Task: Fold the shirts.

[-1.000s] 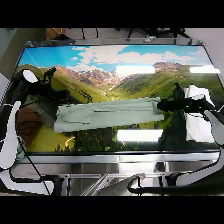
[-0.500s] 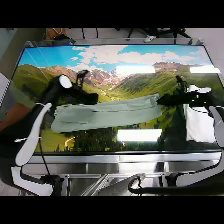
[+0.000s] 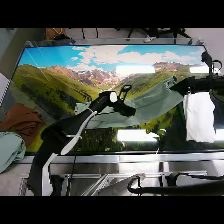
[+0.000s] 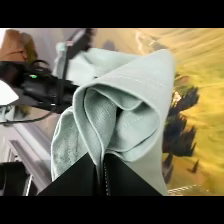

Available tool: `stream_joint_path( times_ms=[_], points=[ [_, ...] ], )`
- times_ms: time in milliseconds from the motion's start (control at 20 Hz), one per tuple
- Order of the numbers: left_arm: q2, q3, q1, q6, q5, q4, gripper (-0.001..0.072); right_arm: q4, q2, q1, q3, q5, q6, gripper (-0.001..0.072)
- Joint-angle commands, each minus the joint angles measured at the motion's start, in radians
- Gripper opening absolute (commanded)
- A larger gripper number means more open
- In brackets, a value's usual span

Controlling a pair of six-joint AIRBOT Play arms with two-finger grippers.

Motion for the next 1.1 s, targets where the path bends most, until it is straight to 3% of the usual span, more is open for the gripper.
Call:
stream_joint_path(
  times_ms=[0,250,500,600,700,850,1000,1050],
  points=[
    [-0.108,0.191,-0.056,-0.033,-0.074,-0.004,0.0016,0.032,0.047,-0.005,0.011,0.058,0.042,0.0015],
    [-0.008,0.201,0.029,-0.013,-0.217,-0.134,0.0016,0.035,0.051,-0.005,0.011,0.058,0.075,0.0015],
    [0.313,0.201,0.294,0.106,-0.528,-0.220,0.0015,0.222,0.051,0.053,0.011,0.049,0.089,0.0015],
    [0.452,0.201,0.423,0.121,-0.593,-0.265,0.0016,0.233,0.051,0.146,0.011,-0.024,0.089,0.0015],
    [0.579,0.201,0.555,0.120,-0.599,-0.320,0.0016,0.233,0.045,0.296,0.009,-0.152,0.078,0.0015],
    [0.703,0.201,0.708,0.121,-0.599,-0.383,0.0016,0.233,-0.006,0.599,0.009,-0.465,0.029,0.0016],
    [0.777,0.200,0.812,0.121,-0.597,-0.386,0.0016,0.222,-0.147,0.895,0.009,-0.778,-0.050,0.0017],
    [0.789,0.200,0.834,0.121,-0.597,-0.386,0.0016,0.222,-0.226,0.994,0.009,-0.906,-0.090,0.0053]
  ],
)
